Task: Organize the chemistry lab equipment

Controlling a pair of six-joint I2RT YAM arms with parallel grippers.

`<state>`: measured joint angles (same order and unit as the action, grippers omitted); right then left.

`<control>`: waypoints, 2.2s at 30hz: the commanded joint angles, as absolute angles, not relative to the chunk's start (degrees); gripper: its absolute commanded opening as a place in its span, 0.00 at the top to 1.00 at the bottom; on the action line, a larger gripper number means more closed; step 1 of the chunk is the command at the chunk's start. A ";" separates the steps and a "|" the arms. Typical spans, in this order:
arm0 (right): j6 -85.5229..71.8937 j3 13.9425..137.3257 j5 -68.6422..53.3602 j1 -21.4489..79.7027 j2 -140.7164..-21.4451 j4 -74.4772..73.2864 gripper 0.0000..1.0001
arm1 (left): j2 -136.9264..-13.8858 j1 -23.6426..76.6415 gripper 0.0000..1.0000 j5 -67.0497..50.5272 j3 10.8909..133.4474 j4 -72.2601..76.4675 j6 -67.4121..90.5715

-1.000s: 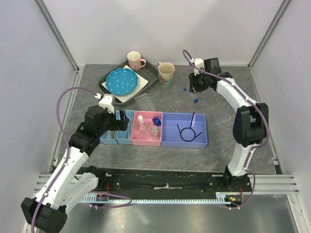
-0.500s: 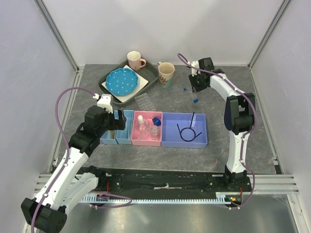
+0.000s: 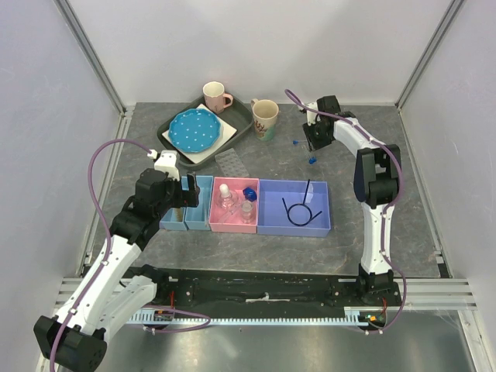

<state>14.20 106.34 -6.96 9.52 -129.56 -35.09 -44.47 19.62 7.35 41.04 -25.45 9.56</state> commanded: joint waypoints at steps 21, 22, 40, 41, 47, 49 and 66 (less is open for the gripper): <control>13.54 107.23 -4.39 6.59 -132.01 -36.56 0.66 | -44.12 19.42 0.02 8.53 40.87 -22.85 7.38; 13.54 106.88 -4.66 6.42 -131.92 -36.65 0.67 | -44.12 19.42 0.02 8.53 40.78 -22.85 7.38; 3.53 88.87 -25.91 -2.89 -111.90 -23.49 0.86 | -40.34 19.51 0.07 -20.89 44.47 -14.34 14.49; 0.73 86.77 -27.32 -3.25 -108.58 -22.34 0.87 | -40.95 19.51 0.07 -22.74 45.08 -12.85 17.72; -15.18 79.65 -42.43 -3.96 -97.14 -11.18 0.87 | -49.47 23.18 0.07 -32.52 46.84 4.38 33.21; -25.45 77.44 -47.08 -4.04 -94.76 -4.27 0.87 | -52.10 25.48 0.07 -29.64 49.03 8.68 35.84; -72.42 54.76 -50.10 -1.85 -79.02 30.06 0.87 | -90.42 43.06 0.21 -11.69 76.71 9.42 45.35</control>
